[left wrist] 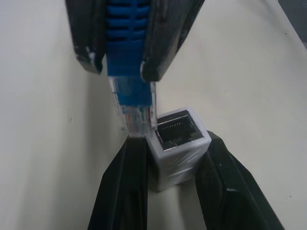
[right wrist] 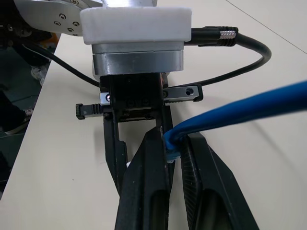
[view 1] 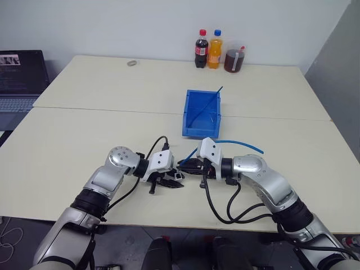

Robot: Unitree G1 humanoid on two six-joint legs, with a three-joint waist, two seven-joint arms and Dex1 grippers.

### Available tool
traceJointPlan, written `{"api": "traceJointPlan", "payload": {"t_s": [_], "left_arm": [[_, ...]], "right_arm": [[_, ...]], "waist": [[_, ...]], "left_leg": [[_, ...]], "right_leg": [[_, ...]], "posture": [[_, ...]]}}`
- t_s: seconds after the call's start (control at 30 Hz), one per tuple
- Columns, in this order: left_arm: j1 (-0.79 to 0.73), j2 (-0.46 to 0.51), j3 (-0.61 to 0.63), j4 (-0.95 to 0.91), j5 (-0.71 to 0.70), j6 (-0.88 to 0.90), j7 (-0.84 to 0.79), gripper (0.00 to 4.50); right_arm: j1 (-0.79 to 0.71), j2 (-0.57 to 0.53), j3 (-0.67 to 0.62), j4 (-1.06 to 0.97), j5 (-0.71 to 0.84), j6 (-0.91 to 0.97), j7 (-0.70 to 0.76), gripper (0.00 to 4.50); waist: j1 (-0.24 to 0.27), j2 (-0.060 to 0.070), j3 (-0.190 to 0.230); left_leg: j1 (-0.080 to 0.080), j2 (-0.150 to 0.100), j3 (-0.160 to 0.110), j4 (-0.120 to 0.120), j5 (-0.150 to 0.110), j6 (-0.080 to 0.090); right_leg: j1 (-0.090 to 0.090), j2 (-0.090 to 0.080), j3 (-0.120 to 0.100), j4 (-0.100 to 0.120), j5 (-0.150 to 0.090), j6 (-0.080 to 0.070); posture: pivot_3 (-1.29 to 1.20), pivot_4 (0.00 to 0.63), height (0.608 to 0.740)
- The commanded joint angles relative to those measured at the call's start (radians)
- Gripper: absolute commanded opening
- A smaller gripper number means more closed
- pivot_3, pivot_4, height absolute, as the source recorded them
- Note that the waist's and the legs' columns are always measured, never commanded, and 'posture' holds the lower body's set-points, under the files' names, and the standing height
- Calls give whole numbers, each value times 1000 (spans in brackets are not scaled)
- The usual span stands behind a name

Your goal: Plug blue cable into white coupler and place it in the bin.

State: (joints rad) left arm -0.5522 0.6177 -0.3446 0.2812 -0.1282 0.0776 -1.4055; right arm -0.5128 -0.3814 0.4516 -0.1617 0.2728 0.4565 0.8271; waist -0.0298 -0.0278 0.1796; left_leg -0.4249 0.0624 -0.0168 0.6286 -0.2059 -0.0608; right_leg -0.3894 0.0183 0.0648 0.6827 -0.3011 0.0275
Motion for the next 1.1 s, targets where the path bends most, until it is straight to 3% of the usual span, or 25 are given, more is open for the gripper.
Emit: {"api": "traceJointPlan", "payload": {"t_s": [0.03, 1.1], "left_arm": [[13, 7, -23, 12, 24, 2, -25, 980], [15, 4, -22, 20, 36, -8, -36, 973]], "right_arm": [[-16, -3, 11, -15, -21, -29, 49, 89], [-64, -27, 93, 58, -190, -96, 216, 82]], "waist": [[0, 0, 0], [-2, 0, -1]], "left_leg": [[0, 0, 0, 0, 0, 0], [8, 0, 1, 1, 0, 0]], "right_leg": [[0, 0, 0, 0, 0, 0], [1, 0, 1, 12, -3, -4]], "posture": [[0, 150, 740], [0, 150, 740]]}}
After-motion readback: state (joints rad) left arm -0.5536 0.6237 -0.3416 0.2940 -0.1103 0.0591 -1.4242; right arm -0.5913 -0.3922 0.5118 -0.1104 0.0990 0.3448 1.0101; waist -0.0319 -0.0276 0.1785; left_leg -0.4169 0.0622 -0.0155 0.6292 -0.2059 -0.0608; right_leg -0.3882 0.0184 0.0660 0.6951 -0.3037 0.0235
